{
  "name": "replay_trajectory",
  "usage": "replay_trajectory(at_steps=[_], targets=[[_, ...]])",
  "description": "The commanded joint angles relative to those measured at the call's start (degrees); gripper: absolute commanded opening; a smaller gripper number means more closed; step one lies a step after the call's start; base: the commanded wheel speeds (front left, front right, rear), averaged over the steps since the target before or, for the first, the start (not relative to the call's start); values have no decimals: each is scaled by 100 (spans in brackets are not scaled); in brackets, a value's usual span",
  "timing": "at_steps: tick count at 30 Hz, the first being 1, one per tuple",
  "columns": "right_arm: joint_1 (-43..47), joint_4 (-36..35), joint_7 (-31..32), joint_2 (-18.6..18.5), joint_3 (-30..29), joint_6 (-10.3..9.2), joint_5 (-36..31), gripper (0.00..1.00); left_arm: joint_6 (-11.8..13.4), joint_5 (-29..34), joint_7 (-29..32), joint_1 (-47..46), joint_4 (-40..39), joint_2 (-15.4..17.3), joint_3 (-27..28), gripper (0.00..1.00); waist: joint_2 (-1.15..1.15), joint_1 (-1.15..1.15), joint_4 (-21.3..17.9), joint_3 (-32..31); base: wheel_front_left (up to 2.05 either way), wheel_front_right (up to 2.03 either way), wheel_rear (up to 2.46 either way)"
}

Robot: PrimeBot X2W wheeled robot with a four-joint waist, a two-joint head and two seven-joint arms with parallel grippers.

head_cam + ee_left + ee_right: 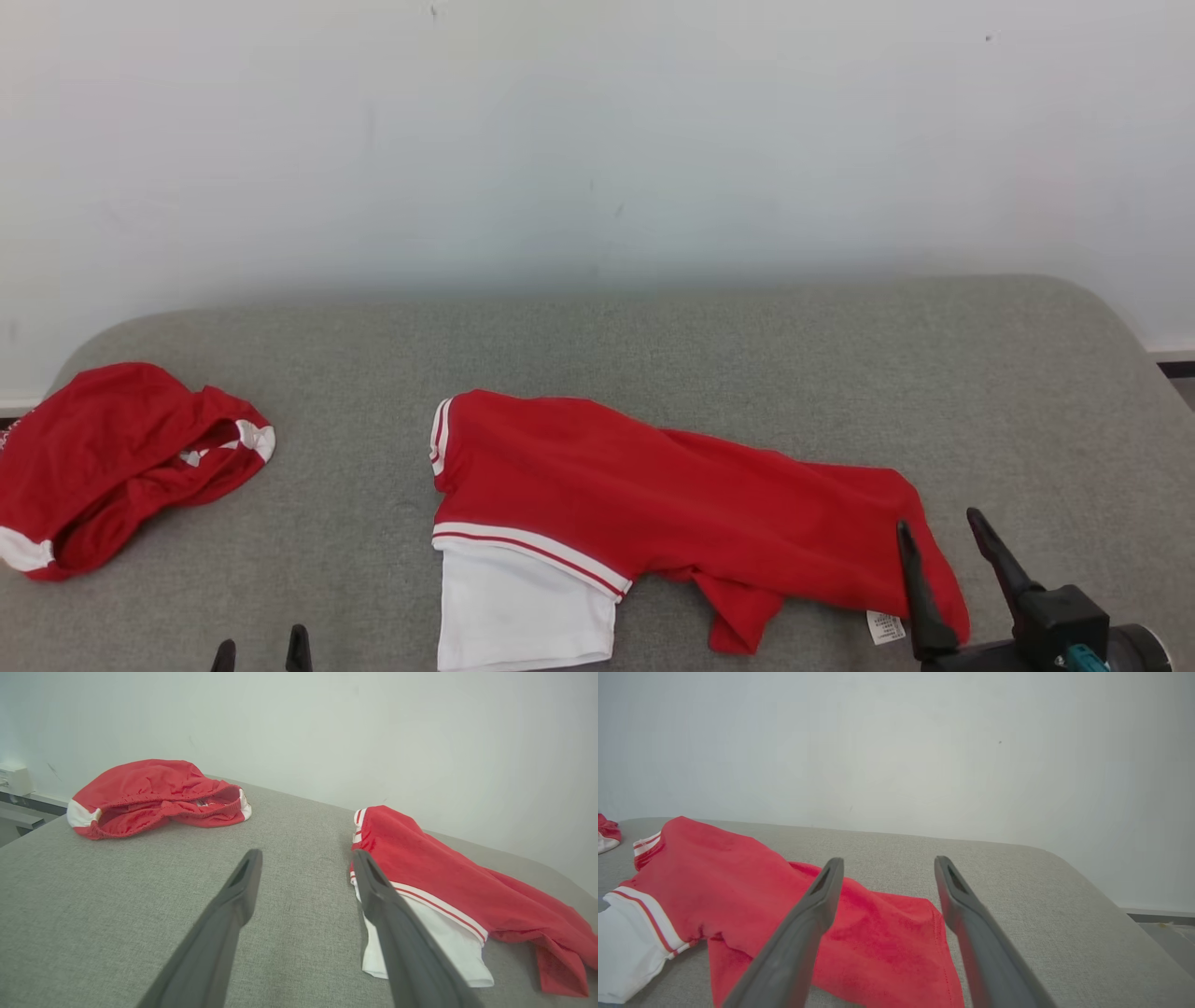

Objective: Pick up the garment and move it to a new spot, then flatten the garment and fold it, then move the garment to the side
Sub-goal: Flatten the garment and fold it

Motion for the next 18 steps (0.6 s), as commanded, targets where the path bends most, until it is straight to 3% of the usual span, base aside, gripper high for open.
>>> replay_trajectory(at_steps=[1,18], targets=[[82,24,-21,-48,29,-15,15,100,-9,64,-1,86,29,32,-11,100,0,0,-21,-83,0,0,0],[47,247,-24,-86,116,-15,161,100,-144,125,-3,183,130,-34,44,100,0,0,-80,-115,0,0,0]])
